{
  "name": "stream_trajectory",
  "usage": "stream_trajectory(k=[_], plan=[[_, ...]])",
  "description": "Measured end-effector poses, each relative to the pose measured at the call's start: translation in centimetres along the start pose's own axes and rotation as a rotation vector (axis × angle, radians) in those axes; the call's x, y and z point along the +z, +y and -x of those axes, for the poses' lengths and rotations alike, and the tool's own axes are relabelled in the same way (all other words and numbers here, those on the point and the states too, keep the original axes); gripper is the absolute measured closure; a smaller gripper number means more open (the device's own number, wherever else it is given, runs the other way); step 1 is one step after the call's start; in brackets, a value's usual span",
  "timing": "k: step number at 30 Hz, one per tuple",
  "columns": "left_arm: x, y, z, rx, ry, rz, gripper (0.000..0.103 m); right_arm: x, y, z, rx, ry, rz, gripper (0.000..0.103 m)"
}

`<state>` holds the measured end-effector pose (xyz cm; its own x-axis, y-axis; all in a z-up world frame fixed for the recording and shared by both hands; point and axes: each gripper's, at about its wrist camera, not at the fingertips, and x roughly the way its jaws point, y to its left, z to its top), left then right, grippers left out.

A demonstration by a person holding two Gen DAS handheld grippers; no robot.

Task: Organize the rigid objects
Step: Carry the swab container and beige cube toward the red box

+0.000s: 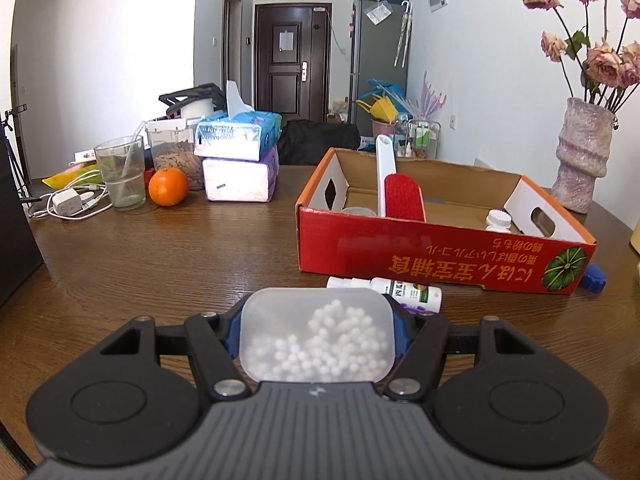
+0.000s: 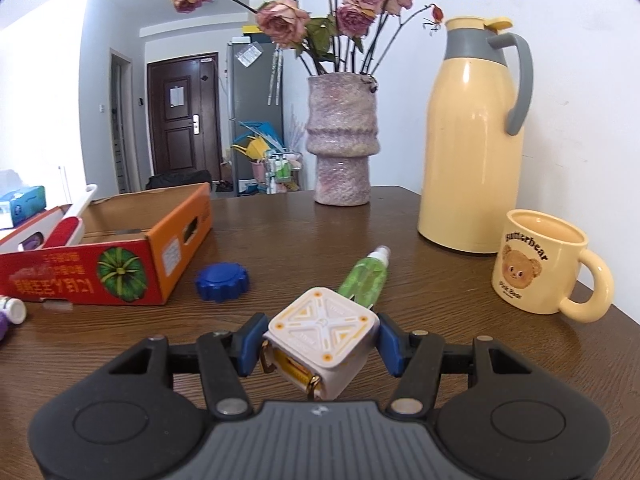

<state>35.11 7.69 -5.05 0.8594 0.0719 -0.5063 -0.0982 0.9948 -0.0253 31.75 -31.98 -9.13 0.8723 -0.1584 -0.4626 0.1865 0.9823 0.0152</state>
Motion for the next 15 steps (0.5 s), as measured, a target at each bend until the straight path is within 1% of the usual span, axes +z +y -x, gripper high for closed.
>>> stream_trajectory(k=[15], plan=[[0.2, -1.9, 2.9, -0.05, -0.049, 0.0, 0.036, -0.3, 4.3, 1.6, 0.12, -0.003, 0.046, 0.046]])
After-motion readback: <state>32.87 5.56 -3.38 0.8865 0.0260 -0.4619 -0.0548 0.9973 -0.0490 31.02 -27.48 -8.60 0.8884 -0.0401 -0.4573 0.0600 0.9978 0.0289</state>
